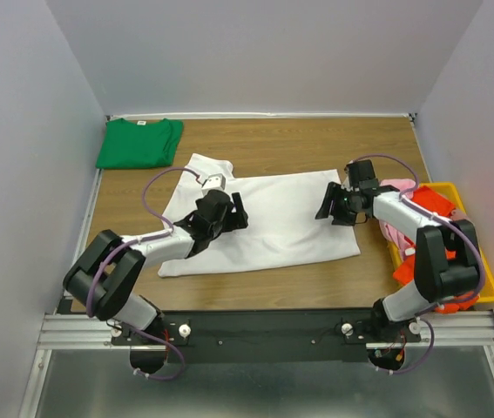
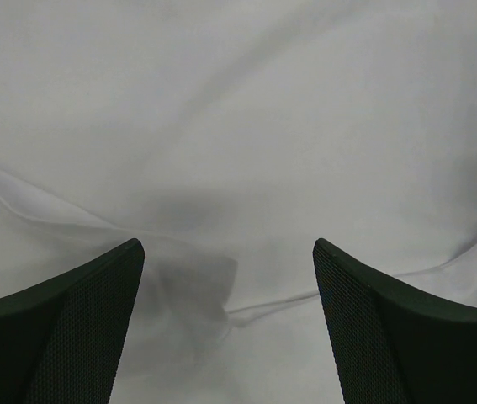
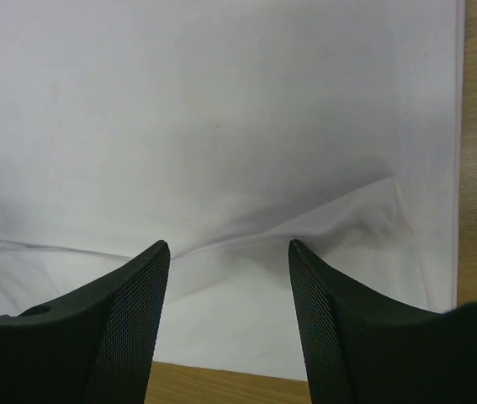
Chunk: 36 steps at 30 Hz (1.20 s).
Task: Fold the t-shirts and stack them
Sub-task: Fold the tshirt
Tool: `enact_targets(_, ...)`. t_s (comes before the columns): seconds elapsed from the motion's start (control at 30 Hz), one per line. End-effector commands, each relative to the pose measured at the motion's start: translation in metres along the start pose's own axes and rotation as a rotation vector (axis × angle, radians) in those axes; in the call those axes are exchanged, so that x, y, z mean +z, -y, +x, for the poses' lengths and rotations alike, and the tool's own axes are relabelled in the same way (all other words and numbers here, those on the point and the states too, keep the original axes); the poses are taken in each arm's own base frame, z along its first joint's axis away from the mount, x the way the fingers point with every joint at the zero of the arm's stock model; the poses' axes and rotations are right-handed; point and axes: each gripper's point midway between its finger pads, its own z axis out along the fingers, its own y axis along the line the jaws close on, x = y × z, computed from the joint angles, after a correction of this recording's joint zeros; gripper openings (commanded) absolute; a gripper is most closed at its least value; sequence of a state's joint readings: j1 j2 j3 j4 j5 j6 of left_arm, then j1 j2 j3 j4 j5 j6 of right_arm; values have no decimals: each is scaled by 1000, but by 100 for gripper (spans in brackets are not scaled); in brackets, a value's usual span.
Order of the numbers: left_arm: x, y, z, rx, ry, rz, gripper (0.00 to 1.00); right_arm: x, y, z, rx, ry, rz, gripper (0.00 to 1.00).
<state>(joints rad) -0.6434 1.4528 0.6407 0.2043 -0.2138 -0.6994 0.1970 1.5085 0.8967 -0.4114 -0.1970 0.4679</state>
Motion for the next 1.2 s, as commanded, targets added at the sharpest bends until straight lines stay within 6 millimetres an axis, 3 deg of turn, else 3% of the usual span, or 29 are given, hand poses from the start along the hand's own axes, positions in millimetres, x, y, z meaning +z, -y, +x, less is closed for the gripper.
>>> enact_targets(0.0,14,-13,3,34,5,-35,89,20,3,1,-28,-18,-5,66)
enact_targets(0.17,22,-21,26,34,-47,-40,89,31,27,21,-5,-53,80,66)
enact_targets(0.3,16,-28,38,10,-70,-44,89,25,36,34,33,-58,112,65)
enact_targets(0.43,4,-32,50,-20,-91,-38,89,16,50,62,83,-89,156,65)
enact_targets(0.6,-8,-29,66,-46,-120,-14,89,1,54,84,119,-107,159,65)
enact_targets(0.8,-29,-18,71,-61,-124,31,89,-20,48,90,130,-81,125,65)
enact_targets(0.93,-43,1,48,-69,-69,96,89,-33,32,66,105,-18,75,65)
enact_targets(1.0,-54,22,15,-48,7,157,94,-44,20,40,81,56,58,66)
enact_targets(1.03,-56,21,12,-37,17,152,95,-48,17,30,71,84,55,67)
enact_targets(1.13,-69,38,-42,-7,145,151,97,-59,16,-7,47,189,109,71)
enact_targets(1.17,-70,37,-50,25,162,137,98,-54,28,-16,27,202,181,71)
